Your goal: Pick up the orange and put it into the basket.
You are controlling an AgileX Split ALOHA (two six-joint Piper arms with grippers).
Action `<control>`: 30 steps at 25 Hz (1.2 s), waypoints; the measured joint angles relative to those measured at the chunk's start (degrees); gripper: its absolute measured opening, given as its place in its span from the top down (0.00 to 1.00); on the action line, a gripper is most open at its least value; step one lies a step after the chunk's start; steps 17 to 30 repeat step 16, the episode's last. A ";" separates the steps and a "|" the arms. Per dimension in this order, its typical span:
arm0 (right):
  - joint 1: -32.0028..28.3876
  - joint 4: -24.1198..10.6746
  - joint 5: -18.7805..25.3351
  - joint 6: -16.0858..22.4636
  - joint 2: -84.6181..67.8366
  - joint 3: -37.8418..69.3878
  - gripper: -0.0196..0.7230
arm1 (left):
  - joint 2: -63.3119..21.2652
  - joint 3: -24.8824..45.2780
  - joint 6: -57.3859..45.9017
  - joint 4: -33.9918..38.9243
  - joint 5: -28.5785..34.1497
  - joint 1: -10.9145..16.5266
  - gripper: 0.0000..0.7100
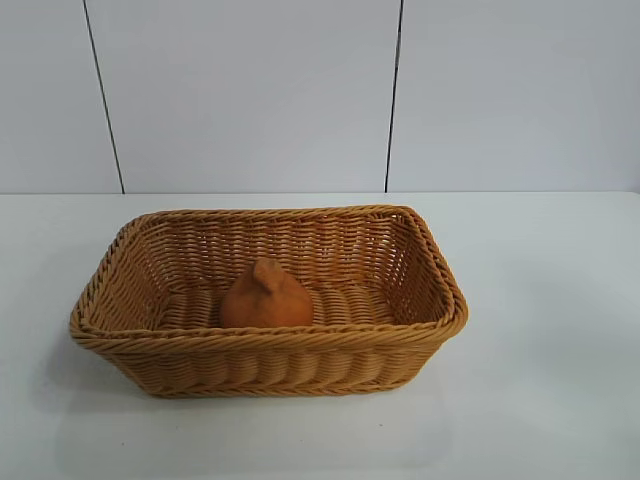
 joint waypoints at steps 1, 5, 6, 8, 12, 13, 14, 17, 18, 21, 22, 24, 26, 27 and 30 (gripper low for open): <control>0.00 0.17 0.00 0.00 -2.35 0.00 0.06 | 0.00 0.00 0.00 0.00 0.00 0.00 0.13; 0.00 0.30 0.00 0.00 -9.48 0.00 0.06 | 0.00 0.00 0.00 0.00 0.05 0.00 0.13; 0.00 0.30 0.00 0.00 -11.02 0.00 0.06 | 0.00 0.00 0.00 0.00 0.05 0.00 0.13; 0.00 0.30 0.06 0.00 -13.43 0.00 0.06 | 0.00 0.00 0.00 0.00 0.05 0.00 0.13; 0.00 0.43 0.06 0.00 -14.41 0.00 0.06 | 0.00 0.00 0.00 0.00 0.05 0.00 0.13; 0.00 0.55 0.06 0.00 -14.47 0.00 0.06 | 0.00 0.00 0.00 0.00 0.05 0.00 0.13; 0.00 0.55 0.06 0.00 -14.47 0.00 0.06 | 0.00 0.00 0.00 0.00 0.05 0.00 0.13; 0.00 0.61 0.06 0.00 -14.47 0.00 0.06 | 0.00 0.00 0.00 0.00 0.05 0.00 0.13; 0.00 0.61 0.06 0.00 -14.47 0.00 0.06 | 0.00 0.00 0.00 0.00 0.05 0.00 0.13; 0.00 0.61 0.06 0.00 -14.47 0.00 0.06 | 0.00 0.00 0.00 0.00 0.05 0.00 0.13; 0.00 0.61 0.06 0.00 -14.47 0.00 0.06 | 0.00 0.00 0.00 0.00 0.05 0.00 0.13; 0.00 0.61 0.06 0.00 -14.47 0.00 0.06 | 0.00 0.00 0.00 0.00 0.05 0.00 0.13; 0.00 0.61 0.06 0.00 -14.47 0.00 0.06 | 0.00 0.00 0.00 0.00 0.05 0.00 0.13; 0.00 0.61 0.06 0.00 -14.47 0.00 0.06 | 0.00 0.00 0.00 0.00 0.05 0.00 0.13; 0.00 0.61 0.06 0.00 -14.47 0.00 0.06 | 0.00 0.00 0.00 0.00 0.05 0.00 0.13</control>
